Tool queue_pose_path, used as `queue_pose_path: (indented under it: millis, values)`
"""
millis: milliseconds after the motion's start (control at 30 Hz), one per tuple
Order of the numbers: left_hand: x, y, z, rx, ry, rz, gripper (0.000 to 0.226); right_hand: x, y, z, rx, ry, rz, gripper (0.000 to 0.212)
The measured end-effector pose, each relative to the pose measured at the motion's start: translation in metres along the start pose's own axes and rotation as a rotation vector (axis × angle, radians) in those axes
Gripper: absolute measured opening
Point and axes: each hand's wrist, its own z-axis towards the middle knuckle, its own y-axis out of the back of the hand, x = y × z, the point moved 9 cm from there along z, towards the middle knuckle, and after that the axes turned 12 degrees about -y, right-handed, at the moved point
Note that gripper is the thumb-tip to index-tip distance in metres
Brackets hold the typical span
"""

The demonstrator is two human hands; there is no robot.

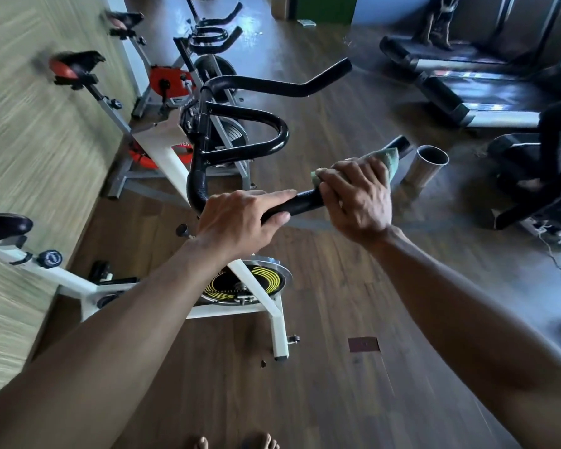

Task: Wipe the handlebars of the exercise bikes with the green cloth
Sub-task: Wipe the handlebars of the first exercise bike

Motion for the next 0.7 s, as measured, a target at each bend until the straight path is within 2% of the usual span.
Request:
queue_pose_path:
  millis: [100,200,267,367,533,600,700]
  values:
    - [0.0,0.002,0.0,-0.007,0.001,-0.001,0.047,0.002,0.0,0.002,0.062,0.098,0.011,0.029]
    - [-0.001,0.003,-0.001,-0.012,-0.009,-0.013,0.043,-0.019,0.015,0.019,0.005,0.187,-0.076,0.025]
    - [-0.002,0.004,-0.002,-0.019,-0.015,-0.01,0.042,-0.034,0.025,0.031,-0.06,0.121,-0.085,0.023]
    - [-0.001,0.002,-0.002,-0.021,0.0,-0.009,0.044,-0.021,0.017,0.017,-0.073,0.025,-0.029,0.023]
    - [-0.003,0.005,-0.002,-0.03,0.003,0.006,0.043,-0.004,0.004,0.0,0.012,0.137,0.008,0.026]
    - [-0.004,0.006,-0.003,-0.029,-0.001,0.004,0.043,-0.016,0.014,0.011,-0.046,0.179,-0.034,0.025]
    - [-0.006,0.007,-0.004,-0.06,-0.022,0.038,0.041,-0.036,0.024,0.024,-0.173,0.049,-0.058,0.026]
